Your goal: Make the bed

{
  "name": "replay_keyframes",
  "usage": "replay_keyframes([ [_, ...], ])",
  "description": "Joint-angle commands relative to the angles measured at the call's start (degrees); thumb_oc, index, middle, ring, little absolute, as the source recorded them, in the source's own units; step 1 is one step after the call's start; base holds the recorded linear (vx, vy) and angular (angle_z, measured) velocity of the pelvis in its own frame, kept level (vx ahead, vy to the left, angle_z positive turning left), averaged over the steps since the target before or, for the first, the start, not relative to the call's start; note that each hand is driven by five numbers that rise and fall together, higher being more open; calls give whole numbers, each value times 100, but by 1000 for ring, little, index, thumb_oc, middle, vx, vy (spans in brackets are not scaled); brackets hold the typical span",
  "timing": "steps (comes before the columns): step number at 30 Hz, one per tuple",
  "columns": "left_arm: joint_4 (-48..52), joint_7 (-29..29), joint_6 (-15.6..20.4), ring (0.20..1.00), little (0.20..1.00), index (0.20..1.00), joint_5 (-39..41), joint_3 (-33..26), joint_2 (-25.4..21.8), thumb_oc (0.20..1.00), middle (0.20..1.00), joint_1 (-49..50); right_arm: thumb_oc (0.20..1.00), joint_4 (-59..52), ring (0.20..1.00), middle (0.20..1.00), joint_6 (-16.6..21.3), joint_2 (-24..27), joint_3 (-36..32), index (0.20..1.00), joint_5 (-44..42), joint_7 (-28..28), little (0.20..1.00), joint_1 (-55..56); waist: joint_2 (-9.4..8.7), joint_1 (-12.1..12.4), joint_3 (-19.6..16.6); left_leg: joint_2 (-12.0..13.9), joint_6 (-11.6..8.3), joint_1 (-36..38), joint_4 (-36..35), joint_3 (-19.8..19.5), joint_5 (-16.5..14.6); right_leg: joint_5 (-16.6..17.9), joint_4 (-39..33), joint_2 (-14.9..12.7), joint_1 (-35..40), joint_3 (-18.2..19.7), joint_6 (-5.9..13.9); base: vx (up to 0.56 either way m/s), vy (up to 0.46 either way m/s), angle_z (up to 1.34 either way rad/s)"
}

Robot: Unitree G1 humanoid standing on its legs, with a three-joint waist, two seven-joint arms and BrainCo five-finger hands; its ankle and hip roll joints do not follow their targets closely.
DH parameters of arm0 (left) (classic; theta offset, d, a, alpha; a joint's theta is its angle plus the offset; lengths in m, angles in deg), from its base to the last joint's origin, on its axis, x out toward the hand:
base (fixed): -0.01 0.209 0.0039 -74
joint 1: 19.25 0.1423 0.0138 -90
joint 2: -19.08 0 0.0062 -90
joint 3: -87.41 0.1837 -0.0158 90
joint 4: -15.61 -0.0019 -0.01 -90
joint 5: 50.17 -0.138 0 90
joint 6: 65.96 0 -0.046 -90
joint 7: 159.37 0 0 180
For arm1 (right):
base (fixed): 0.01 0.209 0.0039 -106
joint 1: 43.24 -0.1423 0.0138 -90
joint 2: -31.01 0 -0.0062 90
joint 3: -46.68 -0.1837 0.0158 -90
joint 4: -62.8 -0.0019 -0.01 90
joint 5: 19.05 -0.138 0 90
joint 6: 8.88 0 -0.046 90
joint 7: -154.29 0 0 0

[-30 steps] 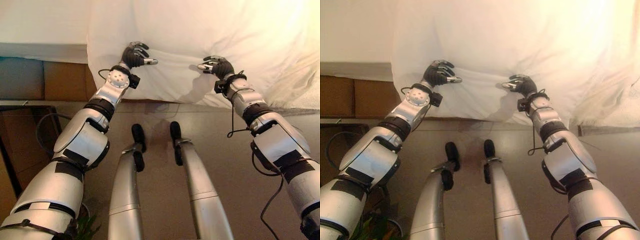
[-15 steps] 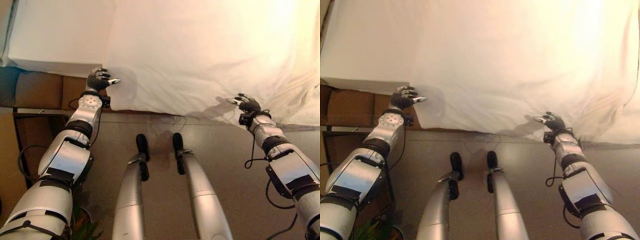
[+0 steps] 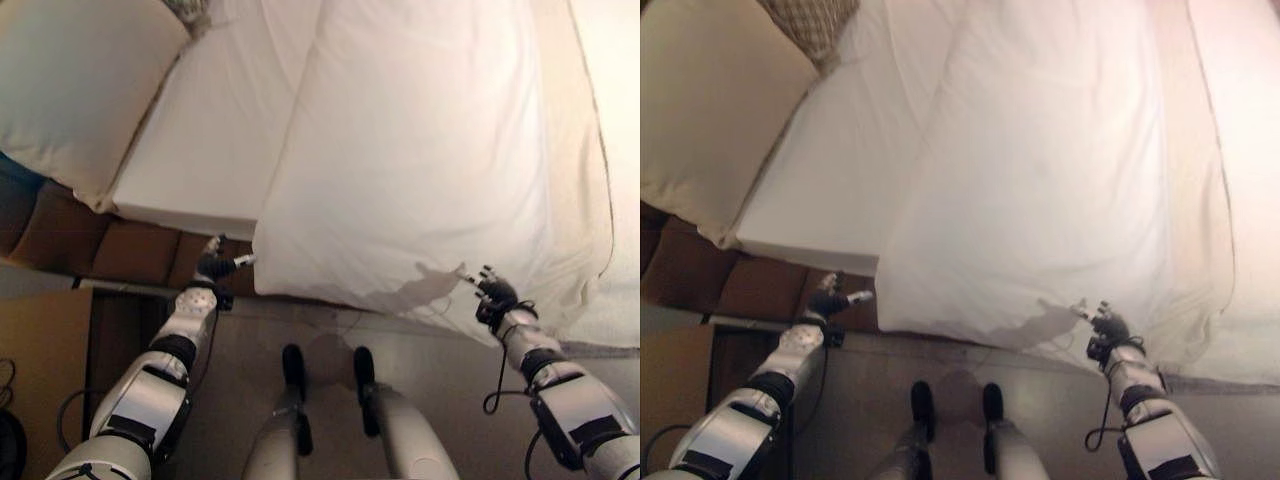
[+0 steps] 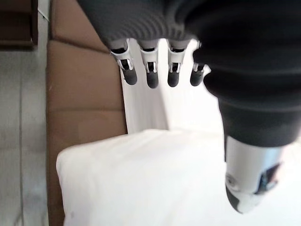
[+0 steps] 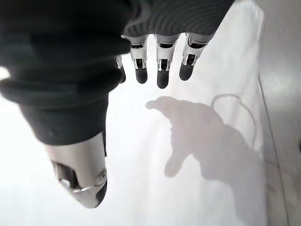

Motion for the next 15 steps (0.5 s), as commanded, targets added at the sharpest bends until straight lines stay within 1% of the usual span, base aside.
replay_keyframes([
  [1, -186, 95, 231, 1000, 1000, 1000, 74, -64, 166, 1000, 1000, 97, 1000, 85, 1000, 1000, 184, -77, 91, 1000, 163, 75, 1000, 222, -163, -33, -580, 12, -397, 19, -28, 5, -201, 604, -726, -150, -78, 460, 695, 97, 44, -15],
  [2, -225, 181, 163, 1000, 1000, 1000, 218, -167, 380, 1000, 1000, 327, 1000, 154, 1000, 1000, 127, -321, 42, 1000, 205, 116, 1000, 493, -195, -23, -775, 39, -387, 175, -41, 24, -247, 663, -869, -182, 121, 501, 725, 78, 49, -15],
  [3, -215, 210, 154, 1000, 1000, 1000, 75, -126, 449, 1000, 1000, 474, 1000, 189, 1000, 1000, 85, -401, 98, 1000, 340, 154, 1000, 640, -208, -11, -867, 36, -368, 256, -41, 21, -281, 688, -957, -191, 230, 525, 732, 105, 66, -10],
  [4, -294, 243, 110, 1000, 1000, 1000, 196, -193, 588, 1000, 1000, 622, 1000, 235, 1000, 1000, 50, -504, 112, 1000, 442, 196, 1000, 794, -222, 6, -964, 33, -359, 336, -41, 11, -308, 721, -1049, -211, 344, 539, 742, 50, 37, -6],
  [6, -294, 243, 110, 1000, 1000, 1000, 196, -193, 588, 1000, 1000, 622, 1000, 235, 1000, 1000, 50, -504, 112, 1000, 442, 196, 1000, 794, -222, 6, -964, 33, -359, 337, -41, 11, -308, 721, -1049, -211, 346, 539, 742, 63, 47, -3],
  [7, -412, 427, -107, 1000, 1000, 1000, 222, -179, 991, 1000, 1000, 1174, 1000, 427, 1000, 1000, -41, -728, -36, 1000, 559, 246, 1000, 1312, -206, 38, -1253, 48, -292, 674, -41, 12, -437, 675, -1140, -246, 711, 569, 766, 125, 95, -5],
  [8, -412, 427, -107, 1000, 1000, 1000, 222, -178, 991, 1000, 1000, 1176, 1000, 427, 1000, 1000, -41, -728, -37, 1000, 559, 246, 1000, 1313, -207, 40, -1248, 48, -291, 681, -41, 14, -439, 675, -1142, -246, 719, 570, 766, 153, 114, -8],
  [10, -576, 520, -225, 1000, 1000, 1000, 69, -118, 1148, 1000, 1000, 1413, 1000, 582, 1000, 1000, -106, -822, -35, 1000, 799, 303, 1000, 1565, -189, 36, -1371, 54, -263, 836, -41, -14, -504, 622, -1105, -236, 868, 588, 749, 84, 46, -14],
  [11, -680, 656, -312, 1000, 1000, 1000, -5, -58, 1215, 1000, 1000, 1521, 1000, 659, 1000, 1000, -157, -865, -80, 1000, 823, 308, 1000, 1623, -181, 28, -1413, 71, -252, 915, -41, 2, -527, 592, -1069, -235, 924, 591, 745, 67, 38, -9],
  [13, -680, 657, -312, 1000, 1000, 1000, -5, -57, 1215, 1000, 1000, 1522, 1000, 659, 1000, 1000, -157, -864, -81, 1000, 823, 308, 1000, 1624, -182, 29, -1409, 71, -253, 921, -41, 3, -528, 592, -1069, -235, 929, 592, 745, 44, 23, -2],
  [14, -921, 877, -429, 1000, 1000, 1000, -280, 25, 1340, 1000, 1000, 1790, 1000, 872, 1000, 1000, -245, -971, -95, 1000, 1102, 332, 1000, 1842, -166, 38, -1547, 49, -214, 1144, -41, 0, -639, 537, -1125, -262, 1175, 582, 742, 124, 57, -6],
  [15, -950, 967, -450, 1000, 1000, 1000, -391, 70, 1380, 1000, 1000, 1889, 1000, 926, 1000, 1000, -247, -998, -87, 1000, 1234, 342, 1000, 1923, -163, 44, -1599, 37, -194, 1199, -41, -15, -679, 524, -1155, -273, 1244, 594, 744, 167, 86, -5],
])
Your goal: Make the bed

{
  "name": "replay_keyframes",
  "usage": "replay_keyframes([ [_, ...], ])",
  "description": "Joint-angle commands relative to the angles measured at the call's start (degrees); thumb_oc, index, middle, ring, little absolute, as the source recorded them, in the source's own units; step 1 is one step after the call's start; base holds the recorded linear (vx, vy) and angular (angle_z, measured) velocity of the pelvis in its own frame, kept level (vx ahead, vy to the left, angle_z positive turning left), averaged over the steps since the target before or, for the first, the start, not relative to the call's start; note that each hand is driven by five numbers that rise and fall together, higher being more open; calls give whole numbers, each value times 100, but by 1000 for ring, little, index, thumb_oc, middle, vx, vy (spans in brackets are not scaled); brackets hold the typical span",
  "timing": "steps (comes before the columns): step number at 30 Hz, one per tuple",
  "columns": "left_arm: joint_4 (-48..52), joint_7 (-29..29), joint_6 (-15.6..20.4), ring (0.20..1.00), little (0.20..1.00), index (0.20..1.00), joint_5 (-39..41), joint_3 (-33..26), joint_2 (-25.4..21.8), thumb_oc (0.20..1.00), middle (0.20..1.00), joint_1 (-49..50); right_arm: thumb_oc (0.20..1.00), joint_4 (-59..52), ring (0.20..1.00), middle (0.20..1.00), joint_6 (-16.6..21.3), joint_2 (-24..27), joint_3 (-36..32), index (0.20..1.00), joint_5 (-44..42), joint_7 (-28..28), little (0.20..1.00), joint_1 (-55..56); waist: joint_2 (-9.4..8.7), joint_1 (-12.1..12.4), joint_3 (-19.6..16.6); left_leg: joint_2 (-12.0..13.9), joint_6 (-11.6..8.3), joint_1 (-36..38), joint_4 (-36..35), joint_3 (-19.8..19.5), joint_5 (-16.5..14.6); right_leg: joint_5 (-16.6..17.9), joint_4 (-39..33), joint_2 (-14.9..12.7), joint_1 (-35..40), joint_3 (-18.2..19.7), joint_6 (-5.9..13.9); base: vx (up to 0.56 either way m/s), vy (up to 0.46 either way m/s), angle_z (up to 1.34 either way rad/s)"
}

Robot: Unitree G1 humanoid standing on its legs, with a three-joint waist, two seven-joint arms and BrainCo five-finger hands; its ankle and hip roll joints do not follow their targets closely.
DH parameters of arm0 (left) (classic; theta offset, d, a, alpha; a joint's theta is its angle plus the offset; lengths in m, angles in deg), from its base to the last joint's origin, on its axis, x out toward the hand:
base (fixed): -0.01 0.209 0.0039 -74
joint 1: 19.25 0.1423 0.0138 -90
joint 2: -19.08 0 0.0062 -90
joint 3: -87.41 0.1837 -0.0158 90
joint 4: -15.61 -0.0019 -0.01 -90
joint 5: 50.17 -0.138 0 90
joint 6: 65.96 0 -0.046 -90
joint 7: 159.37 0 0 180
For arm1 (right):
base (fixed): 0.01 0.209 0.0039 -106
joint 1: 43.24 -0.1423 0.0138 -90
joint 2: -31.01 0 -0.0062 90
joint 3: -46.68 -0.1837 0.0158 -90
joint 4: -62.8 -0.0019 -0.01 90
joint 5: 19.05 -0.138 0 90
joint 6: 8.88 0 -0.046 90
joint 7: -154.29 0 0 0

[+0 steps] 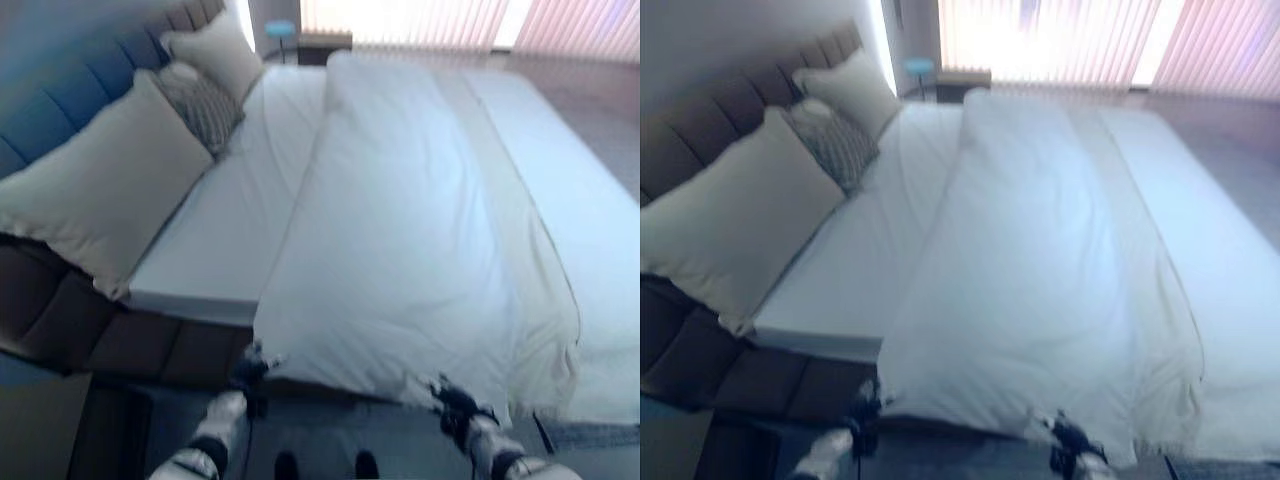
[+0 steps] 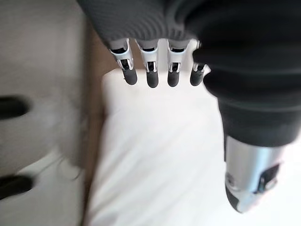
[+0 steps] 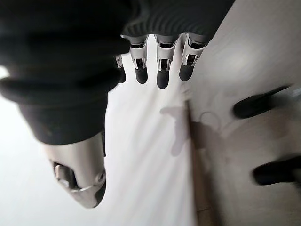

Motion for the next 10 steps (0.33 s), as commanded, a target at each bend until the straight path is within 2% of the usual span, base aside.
replay_keyframes([
  [1, -501, 569, -43, 1000, 1000, 1000, -892, 357, 215, 1000, 1000, -10, 1000, 348, 1000, 1000, -50, -215, -4, 1000, 577, 70, 1000, 5, -32, 71, -225, -55, -62, 474, 40, -57, -370, 99, 41, -385, 80, 310, 717, 80, 40, 2],
  [6, -540, 902, -144, 1000, 1000, 1000, -1266, 618, 258, 1000, 1000, 167, 1000, 404, 1000, 1000, -101, -286, 102, 1000, 768, 93, 1000, 79, -25, 82, -323, -70, -10, 585, 40, -83, -432, 33, 69, -380, 183, 307, 703, 45, 24, 2],
  [10, -539, 902, -144, 1000, 1000, 1000, -1266, 618, 258, 1000, 1000, 168, 1000, 403, 1000, 1000, -101, -286, 102, 1000, 768, 93, 1000, 80, -26, 82, -323, -70, -10, 586, 40, -83, -432, 33, 68, -380, 185, 307, 703, 0, 0, 0],
])
